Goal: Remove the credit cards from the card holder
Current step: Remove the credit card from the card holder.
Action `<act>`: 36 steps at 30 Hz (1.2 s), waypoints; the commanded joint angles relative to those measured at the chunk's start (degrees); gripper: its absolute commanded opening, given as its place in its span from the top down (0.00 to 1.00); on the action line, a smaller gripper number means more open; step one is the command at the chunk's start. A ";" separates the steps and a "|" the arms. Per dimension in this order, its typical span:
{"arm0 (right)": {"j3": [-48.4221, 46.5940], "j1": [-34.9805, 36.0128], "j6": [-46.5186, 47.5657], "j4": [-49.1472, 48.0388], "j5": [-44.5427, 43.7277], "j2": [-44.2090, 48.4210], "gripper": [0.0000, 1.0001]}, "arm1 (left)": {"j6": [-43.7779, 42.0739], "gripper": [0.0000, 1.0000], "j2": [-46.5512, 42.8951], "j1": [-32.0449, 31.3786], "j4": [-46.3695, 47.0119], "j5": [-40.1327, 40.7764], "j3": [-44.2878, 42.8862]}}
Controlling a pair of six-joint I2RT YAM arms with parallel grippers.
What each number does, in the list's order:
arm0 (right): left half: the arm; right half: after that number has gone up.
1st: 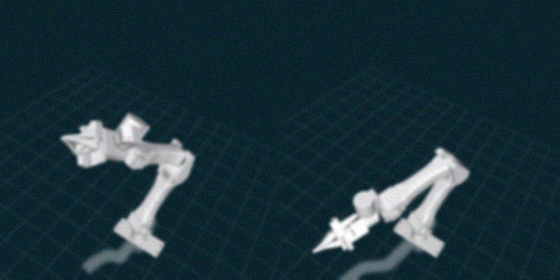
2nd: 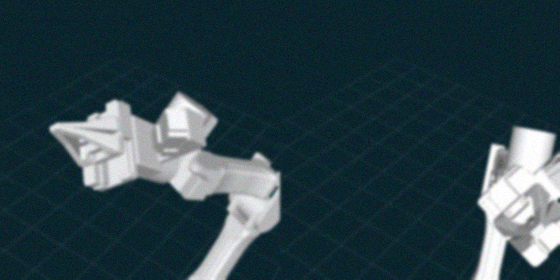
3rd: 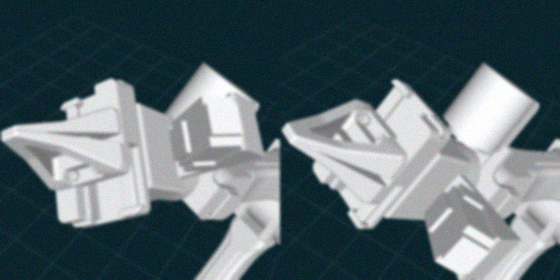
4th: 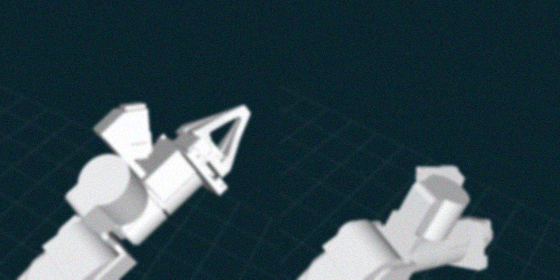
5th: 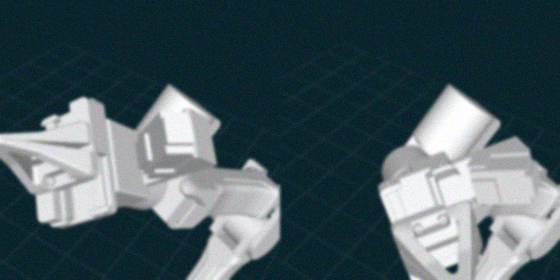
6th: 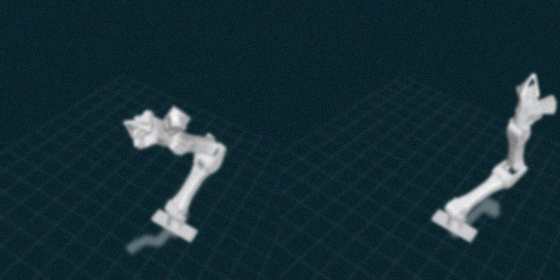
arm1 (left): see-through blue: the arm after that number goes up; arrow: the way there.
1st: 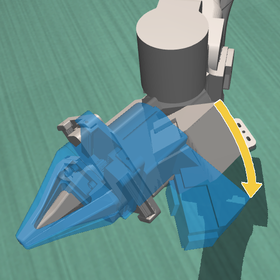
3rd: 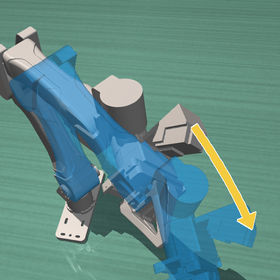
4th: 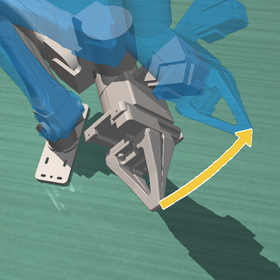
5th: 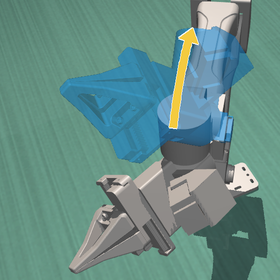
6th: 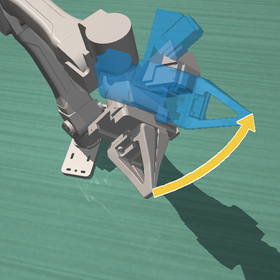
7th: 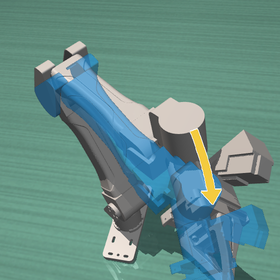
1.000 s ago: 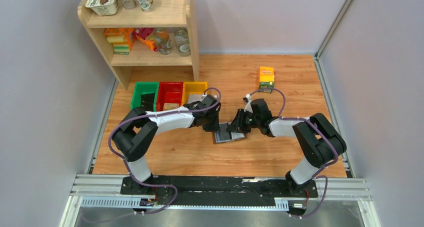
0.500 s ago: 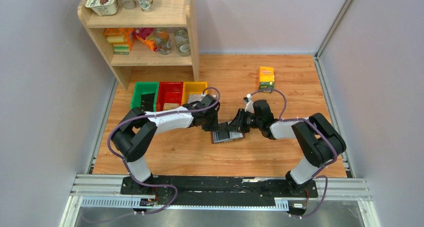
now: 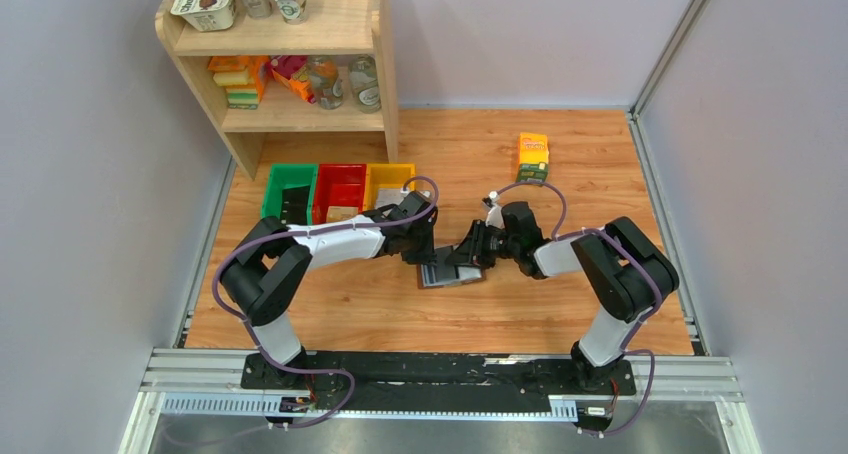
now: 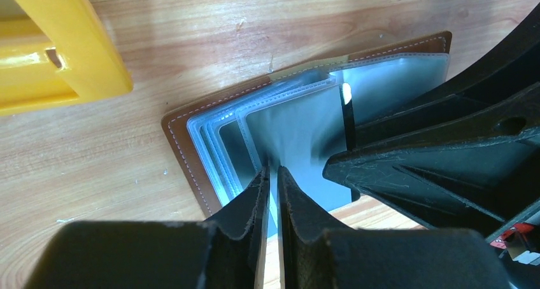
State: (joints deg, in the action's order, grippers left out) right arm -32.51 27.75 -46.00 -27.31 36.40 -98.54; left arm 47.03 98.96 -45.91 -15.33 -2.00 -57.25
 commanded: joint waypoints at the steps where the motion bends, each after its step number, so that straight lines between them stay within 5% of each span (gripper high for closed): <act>1: -1.77 1.70 -2.60 -5.90 6.48 0.72 0.78 | -2.55 0.84 1.06 -0.58 -4.17 5.06 1.36; 22: 3.24 -2.17 -6.21 -16.55 11.06 1.16 0.98 | -2.55 0.85 -1.14 -0.41 -4.62 6.13 2.94; 30: 4.21 -5.68 -2.96 -11.20 11.58 3.00 1.00 | -2.38 0.85 -0.61 -0.14 -4.53 5.69 2.94; 36: 2.98 -7.71 5.46 3.29 9.57 10.02 1.00 | -2.20 0.85 -1.66 -0.06 -3.65 4.99 3.20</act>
State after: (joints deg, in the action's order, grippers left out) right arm -28.40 20.80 -47.66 -31.81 46.09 -94.74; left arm 45.67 97.19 -46.02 -16.60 3.42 -55.86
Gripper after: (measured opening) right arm 0.006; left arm 0.148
